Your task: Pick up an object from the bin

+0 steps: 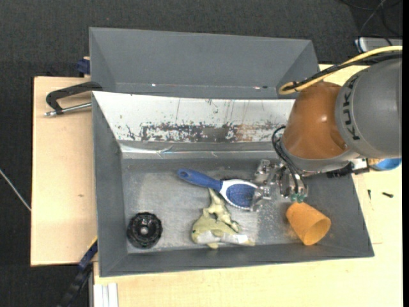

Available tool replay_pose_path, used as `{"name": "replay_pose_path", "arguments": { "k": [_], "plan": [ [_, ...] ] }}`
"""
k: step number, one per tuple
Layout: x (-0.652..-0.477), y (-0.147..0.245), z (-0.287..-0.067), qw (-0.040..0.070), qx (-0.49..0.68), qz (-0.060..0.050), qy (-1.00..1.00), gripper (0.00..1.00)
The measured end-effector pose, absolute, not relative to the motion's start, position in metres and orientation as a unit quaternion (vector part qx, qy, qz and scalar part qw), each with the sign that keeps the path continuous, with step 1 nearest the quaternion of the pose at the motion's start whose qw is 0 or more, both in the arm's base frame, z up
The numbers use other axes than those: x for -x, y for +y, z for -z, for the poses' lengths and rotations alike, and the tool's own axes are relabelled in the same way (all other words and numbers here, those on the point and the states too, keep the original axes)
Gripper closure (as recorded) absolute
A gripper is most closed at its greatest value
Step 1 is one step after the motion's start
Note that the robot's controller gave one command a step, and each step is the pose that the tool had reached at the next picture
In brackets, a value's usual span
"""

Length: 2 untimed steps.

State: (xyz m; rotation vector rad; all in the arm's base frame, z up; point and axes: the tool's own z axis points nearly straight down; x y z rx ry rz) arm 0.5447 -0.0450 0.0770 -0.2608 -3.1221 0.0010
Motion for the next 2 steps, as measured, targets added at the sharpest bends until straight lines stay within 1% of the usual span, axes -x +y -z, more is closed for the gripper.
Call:
{"name": "replay_pose_path", "arguments": {
  "k": [1,2],
  "plan": [
    [-0.5466,-0.0449,-0.0750,-0.002,0.084,0.000,-0.996,0.00],
    [-0.5478,-0.0443,-0.0744,-0.006,0.084,0.000,-0.996,1.00]
  ]
}}
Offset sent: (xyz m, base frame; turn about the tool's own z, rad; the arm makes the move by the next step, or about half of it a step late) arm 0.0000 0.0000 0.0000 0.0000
